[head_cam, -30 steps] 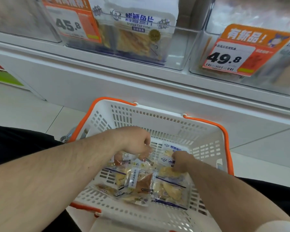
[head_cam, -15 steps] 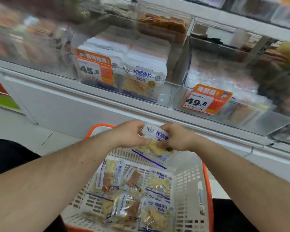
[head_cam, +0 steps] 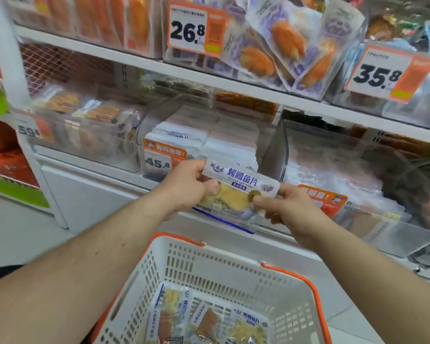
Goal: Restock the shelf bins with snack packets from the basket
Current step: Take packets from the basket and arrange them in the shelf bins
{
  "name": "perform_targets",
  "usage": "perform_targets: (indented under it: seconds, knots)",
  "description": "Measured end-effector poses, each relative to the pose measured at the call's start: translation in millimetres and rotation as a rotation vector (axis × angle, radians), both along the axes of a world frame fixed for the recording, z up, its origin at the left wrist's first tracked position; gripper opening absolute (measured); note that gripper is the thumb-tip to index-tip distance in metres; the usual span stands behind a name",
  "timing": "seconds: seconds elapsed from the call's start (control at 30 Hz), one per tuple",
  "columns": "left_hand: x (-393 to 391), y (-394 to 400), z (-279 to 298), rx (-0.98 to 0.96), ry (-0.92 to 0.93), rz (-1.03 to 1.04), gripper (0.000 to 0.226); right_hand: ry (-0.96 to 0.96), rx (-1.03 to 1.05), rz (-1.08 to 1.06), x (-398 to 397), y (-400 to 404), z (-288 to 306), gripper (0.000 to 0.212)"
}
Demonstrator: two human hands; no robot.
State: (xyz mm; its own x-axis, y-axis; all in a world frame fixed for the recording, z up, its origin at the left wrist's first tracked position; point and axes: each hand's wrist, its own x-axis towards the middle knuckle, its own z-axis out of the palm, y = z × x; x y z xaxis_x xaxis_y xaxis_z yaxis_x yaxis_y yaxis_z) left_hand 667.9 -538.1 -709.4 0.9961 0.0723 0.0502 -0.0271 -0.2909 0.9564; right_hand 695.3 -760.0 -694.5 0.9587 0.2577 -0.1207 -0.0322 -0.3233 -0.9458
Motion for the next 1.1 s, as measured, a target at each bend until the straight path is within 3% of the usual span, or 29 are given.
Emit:
perform_targets:
  seconds: [0.13,0.27,0.43,0.5,0.6,0.73,0.83,0.97,1.1]
  knots:
    - [14,12,25,-0.038,-0.060,0.071,0.021,0.017,0.041,-0.012,14,21,13,0.006]
    - [36,25,47,-0.043,-0.135,0.174,0.009,0.141,0.160,-0.057,34,43,34,0.024]
    - [62,60,57,0.255,-0.273,0.448,0.028,0.283,0.277,-0.175,80,67,62,0.006]
    - [70,75,51,0.376,-0.289,0.518,0.034,0.303,0.304,-0.216,104,78,66,0.011]
    - [80,89,42,0.504,-0.249,0.560,0.036,0.258,0.293,-0.271,144,99,65,0.014]
    - [91,96,35,0.501,-0.242,0.559,0.037,0.151,0.263,-0.276,190,131,62,0.010]
    - [98,102,31,0.471,-0.227,0.573,0.038,0.020,0.114,-0.268,221,149,55,0.006]
    - [106,106,25,0.400,-0.179,0.612,0.039,-0.135,-0.007,-0.254,250,166,45,0.036]
    - [113,106,24,0.354,-0.151,0.677,0.036,-0.168,-0.127,-0.170,267,177,40,0.033]
